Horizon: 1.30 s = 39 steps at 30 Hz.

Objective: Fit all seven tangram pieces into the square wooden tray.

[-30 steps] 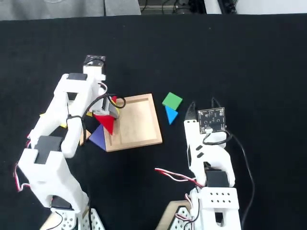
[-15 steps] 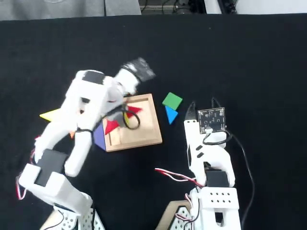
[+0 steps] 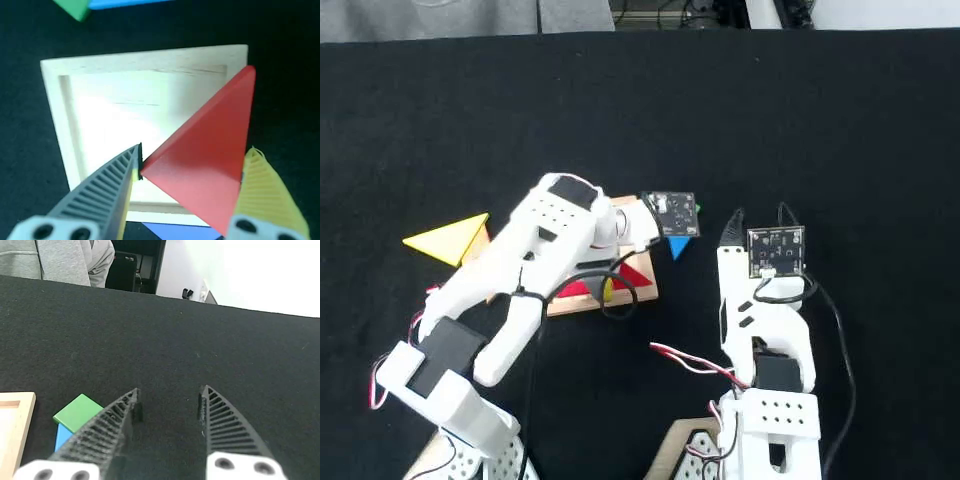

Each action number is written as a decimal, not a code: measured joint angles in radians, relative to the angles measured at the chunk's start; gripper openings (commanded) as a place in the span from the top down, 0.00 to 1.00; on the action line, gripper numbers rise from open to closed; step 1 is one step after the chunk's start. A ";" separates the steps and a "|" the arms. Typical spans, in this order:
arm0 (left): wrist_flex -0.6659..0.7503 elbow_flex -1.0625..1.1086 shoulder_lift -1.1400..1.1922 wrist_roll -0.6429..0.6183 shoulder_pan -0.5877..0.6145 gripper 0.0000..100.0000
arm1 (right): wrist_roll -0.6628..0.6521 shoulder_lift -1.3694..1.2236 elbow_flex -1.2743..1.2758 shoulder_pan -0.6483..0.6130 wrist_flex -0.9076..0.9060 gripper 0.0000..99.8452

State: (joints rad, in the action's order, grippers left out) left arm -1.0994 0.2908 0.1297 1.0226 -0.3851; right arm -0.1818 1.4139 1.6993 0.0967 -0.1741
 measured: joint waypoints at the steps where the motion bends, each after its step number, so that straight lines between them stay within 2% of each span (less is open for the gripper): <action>1: 0.003 0.005 0.000 0.000 -0.002 0.71 | 0.000 0.000 0.000 0.005 0.000 0.80; 4: 0.005 0.009 0.000 0.000 0.003 0.70 | 0.000 0.000 0.000 0.029 0.000 0.80; 8: 0.005 0.012 0.000 -0.023 0.003 0.60 | 0.000 0.000 0.000 0.038 0.002 0.80; 13: 0.009 0.012 -0.003 -0.074 0.003 0.62 | 0.000 0.000 0.000 0.037 0.002 0.80; 25: 0.101 0.031 0.018 -0.075 0.035 0.62 | 0.000 0.000 0.000 0.037 0.002 0.80; 39: 0.104 -0.014 0.100 -0.075 0.063 0.62 | 0.000 0.000 0.000 0.037 0.002 0.80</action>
State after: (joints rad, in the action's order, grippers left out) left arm -0.9950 0.2770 0.2294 0.9475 -0.3222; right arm -0.1818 1.4139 1.6993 0.1335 -0.1726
